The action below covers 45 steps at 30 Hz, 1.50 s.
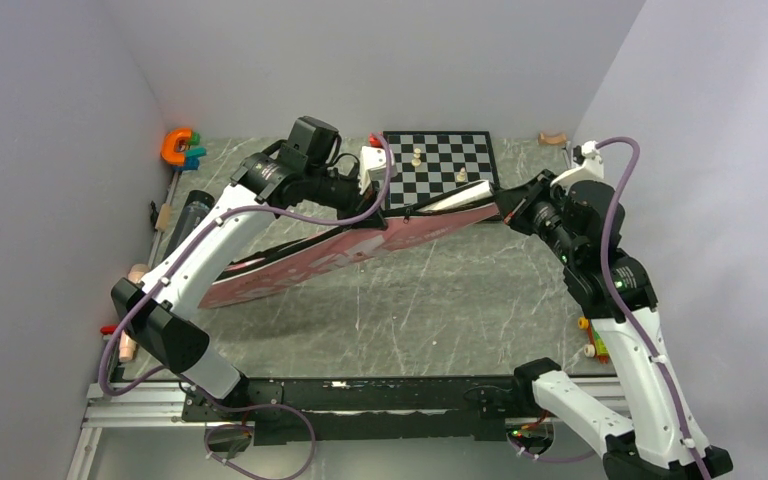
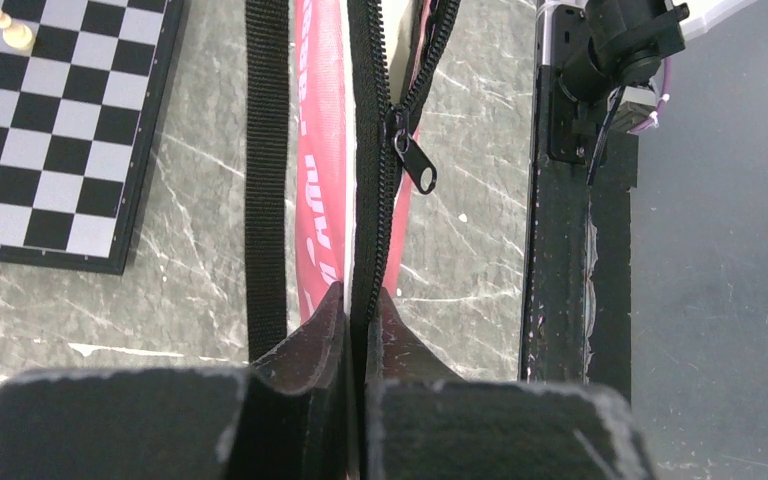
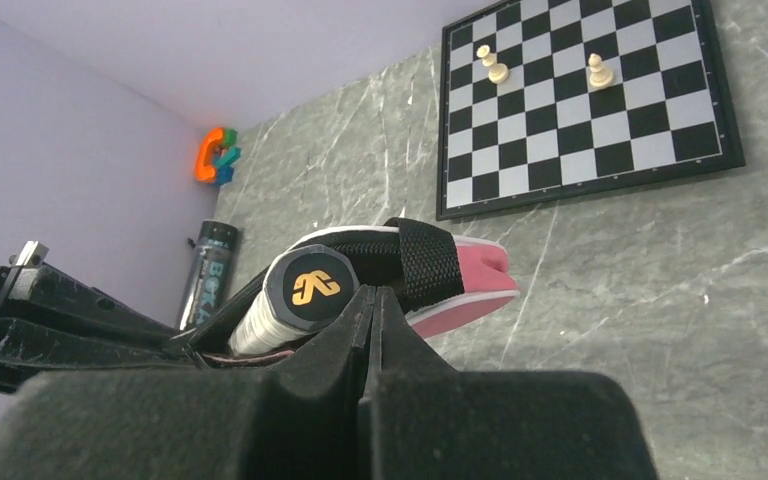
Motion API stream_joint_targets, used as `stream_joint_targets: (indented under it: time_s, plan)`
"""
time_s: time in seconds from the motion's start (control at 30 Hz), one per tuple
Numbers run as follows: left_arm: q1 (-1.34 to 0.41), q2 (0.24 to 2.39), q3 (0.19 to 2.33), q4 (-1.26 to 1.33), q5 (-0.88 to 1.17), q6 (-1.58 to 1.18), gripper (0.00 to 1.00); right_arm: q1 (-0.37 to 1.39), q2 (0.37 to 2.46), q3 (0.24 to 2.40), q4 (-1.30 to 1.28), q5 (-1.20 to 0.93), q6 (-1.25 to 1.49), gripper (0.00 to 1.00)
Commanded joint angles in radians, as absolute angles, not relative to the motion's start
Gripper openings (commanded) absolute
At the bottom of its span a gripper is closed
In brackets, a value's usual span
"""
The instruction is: Pack up the badminton gear
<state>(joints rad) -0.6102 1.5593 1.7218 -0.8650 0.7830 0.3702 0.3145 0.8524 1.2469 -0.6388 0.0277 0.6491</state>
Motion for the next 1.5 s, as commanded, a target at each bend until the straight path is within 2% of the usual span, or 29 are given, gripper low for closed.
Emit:
stream_joint_targets:
  time_s: [0.0,0.3,0.47,0.57,0.73,1.0,1.2,1.33,1.47]
  plan:
    - [-0.615,1.517,1.761,-0.768,0.862,0.358,0.00,0.318,0.853,1.202,-0.550,-0.106,0.688,0.00]
    - [-0.614,1.523,1.772,-0.769,0.864,0.355,0.00,0.318,0.849,1.181,-0.568,-0.135,0.677,0.00]
    - [-0.615,1.513,1.760,-0.771,0.862,0.361,0.00,0.318,0.872,1.368,-0.760,0.098,0.571,0.00]
    - [-0.614,1.510,1.759,-0.772,0.860,0.364,0.00,0.317,0.902,1.476,-0.824,0.165,0.527,0.00]
    - [-0.615,1.513,1.767,-0.773,0.860,0.361,0.00,0.318,0.915,1.470,-0.771,0.077,0.550,0.00]
    - [-0.615,1.516,1.763,-0.771,0.854,0.361,0.00,0.318,0.878,1.308,-0.638,-0.129,0.634,0.00]
    - [-0.615,1.528,1.774,-0.769,0.859,0.357,0.00,0.319,0.867,1.237,-0.621,-0.190,0.655,0.00]
    - [-0.614,1.527,1.773,-0.770,0.859,0.356,0.00,0.319,0.874,1.261,-0.700,-0.107,0.621,0.00]
    - [-0.615,1.520,1.761,-0.772,0.856,0.360,0.00,0.317,0.911,1.429,-0.854,0.121,0.517,0.00]
